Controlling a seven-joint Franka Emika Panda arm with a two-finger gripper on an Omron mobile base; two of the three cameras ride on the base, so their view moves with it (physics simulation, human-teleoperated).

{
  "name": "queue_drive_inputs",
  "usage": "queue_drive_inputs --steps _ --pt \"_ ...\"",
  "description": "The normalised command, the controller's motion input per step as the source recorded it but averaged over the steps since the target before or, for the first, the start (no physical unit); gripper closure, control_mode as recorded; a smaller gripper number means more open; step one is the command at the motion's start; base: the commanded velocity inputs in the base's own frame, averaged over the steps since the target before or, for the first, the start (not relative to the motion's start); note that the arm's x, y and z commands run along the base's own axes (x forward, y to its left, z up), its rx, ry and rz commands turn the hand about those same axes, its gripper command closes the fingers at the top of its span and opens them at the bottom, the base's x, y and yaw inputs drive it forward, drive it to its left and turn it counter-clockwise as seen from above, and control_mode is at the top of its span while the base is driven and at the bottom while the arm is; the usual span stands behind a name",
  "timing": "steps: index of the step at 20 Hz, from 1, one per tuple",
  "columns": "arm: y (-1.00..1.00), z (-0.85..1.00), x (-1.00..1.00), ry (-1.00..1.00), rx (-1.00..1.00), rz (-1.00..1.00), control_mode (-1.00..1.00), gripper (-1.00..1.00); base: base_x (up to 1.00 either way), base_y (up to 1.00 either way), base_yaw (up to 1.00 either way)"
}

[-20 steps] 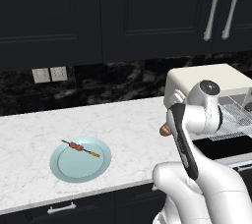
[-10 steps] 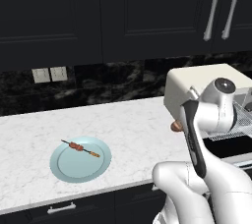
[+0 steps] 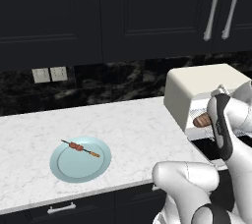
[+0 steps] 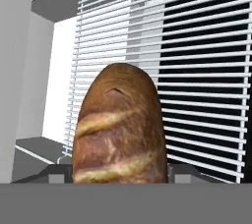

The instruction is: Pick up the kebab skewer and baguette bread, and place them inside the toaster oven. Close the toaster oven door and start by setting the timer.

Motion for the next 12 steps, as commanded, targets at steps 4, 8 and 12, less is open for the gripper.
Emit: queue_drive_inputs --steps 4,8,12 --pt "-0.66 0.0 0.3 0.0 0.06 -0.05 -1.0 1.0 0.0 0.0 0.0" --pt "-0.55 0.0 0.32 0.0 0.03 -0.02 -1.0 1.0 0.0 0.0 0.0" --pt "-0.35 0.0 0.36 0.0 0.01 0.0 -1.0 1.0 0.0 0.0 0.0"
